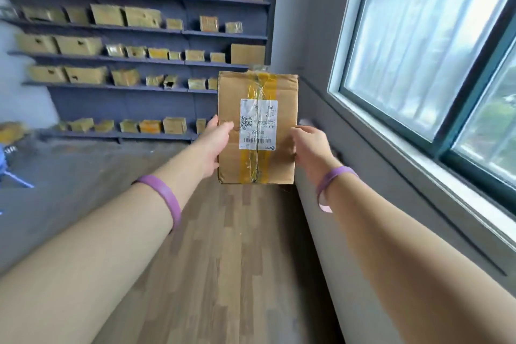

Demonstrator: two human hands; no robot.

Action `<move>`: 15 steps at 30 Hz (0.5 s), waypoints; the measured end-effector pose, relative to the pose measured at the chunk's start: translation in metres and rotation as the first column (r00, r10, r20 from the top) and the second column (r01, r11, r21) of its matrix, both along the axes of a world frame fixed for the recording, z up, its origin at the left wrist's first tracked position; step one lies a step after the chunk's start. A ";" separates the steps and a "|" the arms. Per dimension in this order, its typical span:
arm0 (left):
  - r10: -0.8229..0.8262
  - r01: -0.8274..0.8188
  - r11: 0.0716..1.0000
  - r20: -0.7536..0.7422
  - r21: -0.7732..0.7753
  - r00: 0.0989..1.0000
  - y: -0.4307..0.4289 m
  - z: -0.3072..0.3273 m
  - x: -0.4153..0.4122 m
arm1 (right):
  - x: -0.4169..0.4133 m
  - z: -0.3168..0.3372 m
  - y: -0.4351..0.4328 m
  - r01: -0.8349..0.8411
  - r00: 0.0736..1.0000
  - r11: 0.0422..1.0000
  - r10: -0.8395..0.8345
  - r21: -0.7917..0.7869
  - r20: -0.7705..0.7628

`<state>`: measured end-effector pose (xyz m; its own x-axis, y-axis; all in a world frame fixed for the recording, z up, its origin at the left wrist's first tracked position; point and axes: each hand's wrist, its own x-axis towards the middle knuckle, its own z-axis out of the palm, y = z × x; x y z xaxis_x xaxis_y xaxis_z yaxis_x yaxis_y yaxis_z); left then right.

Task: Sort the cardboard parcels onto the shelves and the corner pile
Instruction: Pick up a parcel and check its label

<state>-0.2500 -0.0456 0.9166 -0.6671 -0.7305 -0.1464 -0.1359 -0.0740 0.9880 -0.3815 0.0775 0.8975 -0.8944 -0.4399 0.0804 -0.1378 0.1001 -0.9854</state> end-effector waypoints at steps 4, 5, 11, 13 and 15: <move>-0.014 0.012 0.999 -0.040 -0.049 0.999 -0.006 0.039 -0.014 | -0.014 0.038 -0.003 0.004 0.999 0.998 -0.006 -0.058 -0.046; -0.017 0.014 0.998 -0.048 -0.059 0.999 -0.011 0.047 -0.018 | -0.018 0.045 -0.005 -0.002 0.998 0.998 -0.002 -0.066 -0.059; -0.020 0.012 0.994 -0.082 -0.106 0.996 -0.054 0.077 -0.049 | -0.053 0.071 -0.043 -0.008 0.996 0.995 -0.001 -0.099 -0.091; -0.024 0.013 0.993 -0.094 -0.113 0.995 -0.075 0.081 -0.064 | -0.067 0.075 -0.064 -0.004 0.994 0.996 -0.006 -0.087 -0.111; -0.031 0.018 0.992 -0.102 -0.123 0.994 -0.098 0.084 -0.082 | -0.086 0.079 -0.089 0.005 0.991 0.996 -0.017 -0.089 -0.134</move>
